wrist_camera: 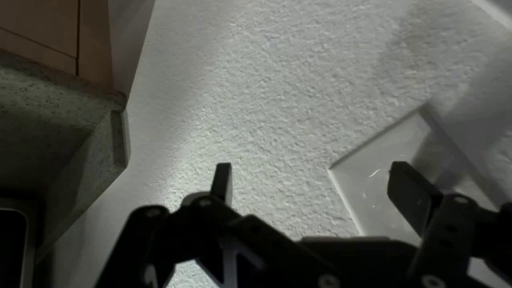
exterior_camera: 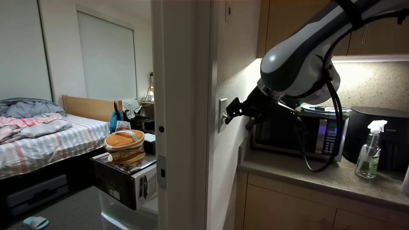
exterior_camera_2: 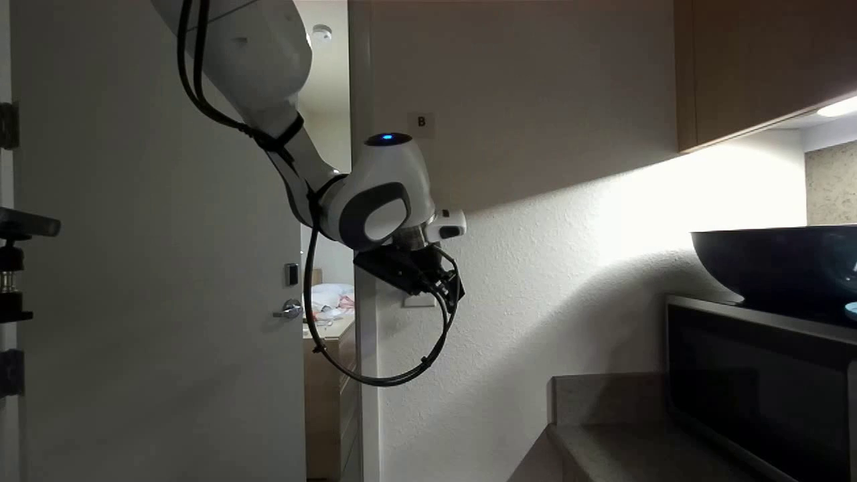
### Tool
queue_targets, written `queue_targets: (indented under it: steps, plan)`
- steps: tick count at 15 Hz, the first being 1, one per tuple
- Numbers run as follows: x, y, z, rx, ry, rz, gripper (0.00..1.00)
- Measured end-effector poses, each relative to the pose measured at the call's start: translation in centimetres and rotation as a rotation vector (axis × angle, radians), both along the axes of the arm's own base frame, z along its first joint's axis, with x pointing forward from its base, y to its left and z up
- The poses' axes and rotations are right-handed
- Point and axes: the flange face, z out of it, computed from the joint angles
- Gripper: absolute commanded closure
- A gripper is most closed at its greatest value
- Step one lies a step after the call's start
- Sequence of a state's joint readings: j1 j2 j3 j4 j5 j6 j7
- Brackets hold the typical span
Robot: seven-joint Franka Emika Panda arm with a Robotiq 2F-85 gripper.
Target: Flip the wall switch on the right
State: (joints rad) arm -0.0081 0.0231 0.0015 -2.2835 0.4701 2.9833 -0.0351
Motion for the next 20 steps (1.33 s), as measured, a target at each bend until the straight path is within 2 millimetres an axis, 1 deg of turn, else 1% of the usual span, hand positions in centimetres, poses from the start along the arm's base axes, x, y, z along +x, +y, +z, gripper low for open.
queue_targets:
  steps: [3,6,8,20]
  plan:
    - [-0.4,0.18,0.8,-0.013,-0.071,0.001,0.0]
    - [-0.67,0.33,0.51,-0.023,-0.103,0.003,0.0]
    - [-0.66,0.17,0.16,-0.024,-0.097,0.001,0.0]
    - [-0.62,0.19,0.21,-0.024,-0.098,0.002,0.0]
